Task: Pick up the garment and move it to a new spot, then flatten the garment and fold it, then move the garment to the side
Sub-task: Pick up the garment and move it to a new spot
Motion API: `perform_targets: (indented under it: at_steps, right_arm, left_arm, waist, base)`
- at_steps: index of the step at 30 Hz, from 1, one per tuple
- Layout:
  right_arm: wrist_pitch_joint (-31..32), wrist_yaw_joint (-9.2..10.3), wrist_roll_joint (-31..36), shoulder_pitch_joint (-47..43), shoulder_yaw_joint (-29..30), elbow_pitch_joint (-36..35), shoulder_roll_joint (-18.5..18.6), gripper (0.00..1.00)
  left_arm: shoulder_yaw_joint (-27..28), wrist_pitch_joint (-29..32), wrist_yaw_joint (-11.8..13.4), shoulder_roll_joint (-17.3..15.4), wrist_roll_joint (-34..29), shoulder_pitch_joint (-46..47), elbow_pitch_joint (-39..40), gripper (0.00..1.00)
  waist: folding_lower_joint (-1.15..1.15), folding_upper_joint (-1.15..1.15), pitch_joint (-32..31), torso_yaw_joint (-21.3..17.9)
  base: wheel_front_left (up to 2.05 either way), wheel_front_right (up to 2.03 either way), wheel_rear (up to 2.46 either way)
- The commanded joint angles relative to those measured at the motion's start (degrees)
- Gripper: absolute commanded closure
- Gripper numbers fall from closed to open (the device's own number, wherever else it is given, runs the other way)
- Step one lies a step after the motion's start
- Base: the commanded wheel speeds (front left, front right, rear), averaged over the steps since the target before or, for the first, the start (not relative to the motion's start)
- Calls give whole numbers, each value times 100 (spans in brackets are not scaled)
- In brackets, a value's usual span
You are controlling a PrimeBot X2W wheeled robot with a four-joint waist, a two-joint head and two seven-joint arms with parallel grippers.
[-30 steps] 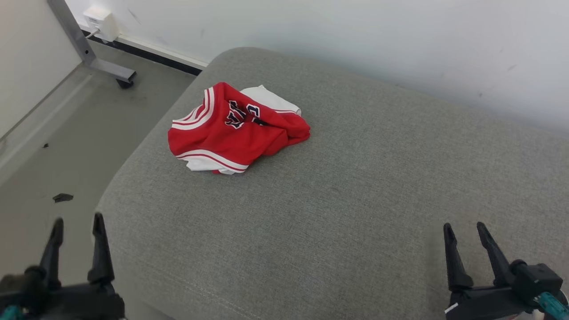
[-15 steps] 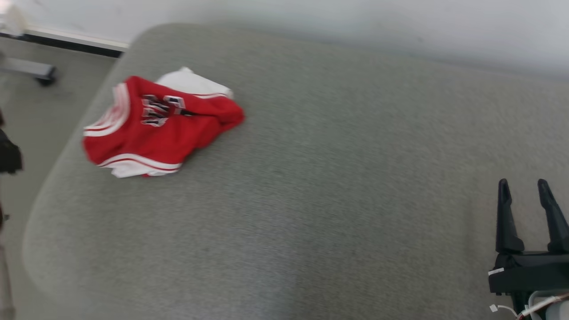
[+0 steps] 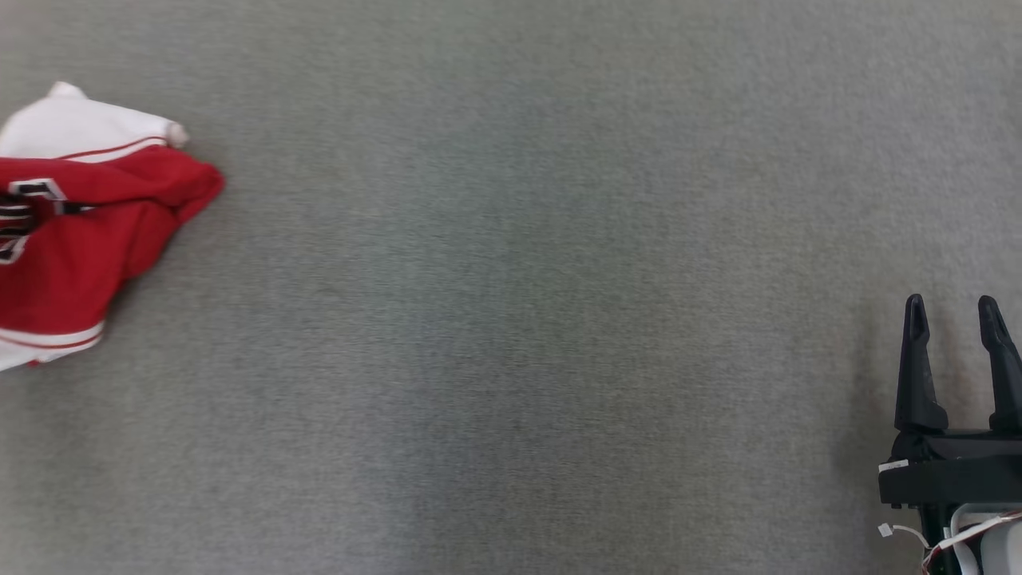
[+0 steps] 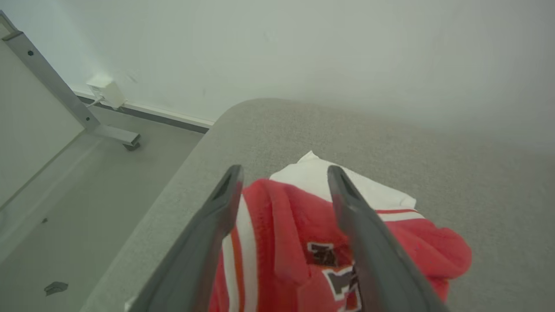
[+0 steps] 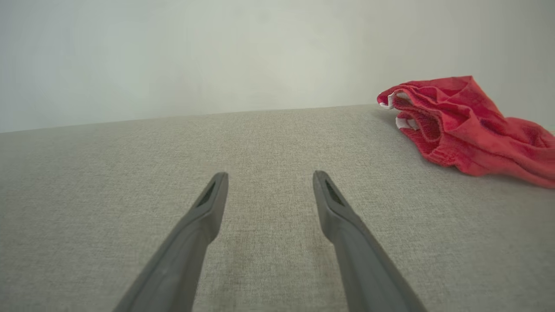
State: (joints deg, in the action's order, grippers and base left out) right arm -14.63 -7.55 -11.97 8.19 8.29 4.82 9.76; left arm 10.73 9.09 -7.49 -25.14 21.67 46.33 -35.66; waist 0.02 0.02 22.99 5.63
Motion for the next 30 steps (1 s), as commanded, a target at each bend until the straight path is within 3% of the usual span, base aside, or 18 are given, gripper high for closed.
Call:
perform_targets:
  at_steps: [1, 7, 8, 9, 11, 22, 30]
  right_arm:
    - [-13, 14, 38, 64, 19, -16, -14, 0]
    - [-15, 14, 48, 84, 10, -20, 16, 0]
    - [-11, 14, 47, 83, 0, -16, 14, 0]
    - [-5, 14, 52, 83, -13, -10, 13, 0]
    - [2, 14, 47, 89, -46, 7, 7, 0]
    - [-47, 14, -75, -20, -153, 261, -129, 0]
    - [-58, 14, -159, -95, -217, 465, -314, 0]
  left_arm:
    - [-7, 174, 17, -58, 108, 44, -127, 0]
    - [-176, 1114, 12, -28, 391, -100, -730, 0]
    - [-232, 1238, 11, -16, 441, -136, -769, 11]
    - [-274, 1315, 10, 3, 498, -164, -789, 56]
    - [-347, 1338, 10, 6, 510, -228, -798, 100]
    - [-612, -359, 9, -365, 153, 90, -169, 100]
    - [-1315, -541, 9, -117, -119, 819, 964, 100]
  waist:
    - [-2, -2, 341, -357]
    - [-2, -2, 297, -359]
    - [-2, -2, 282, -359]
    - [-2, -2, 261, -363]
    - [-2, -2, 217, -378]
    - [-2, -2, -464, -553]
    - [-2, -2, -915, -928]
  base:
    - [0, 0, 0]
    - [0, 0, 0]
    - [0, 0, 0]
    - [0, 0, 0]
    - [0, 0, 0]
    - [0, 0, 0]
    - [0, 0, 0]
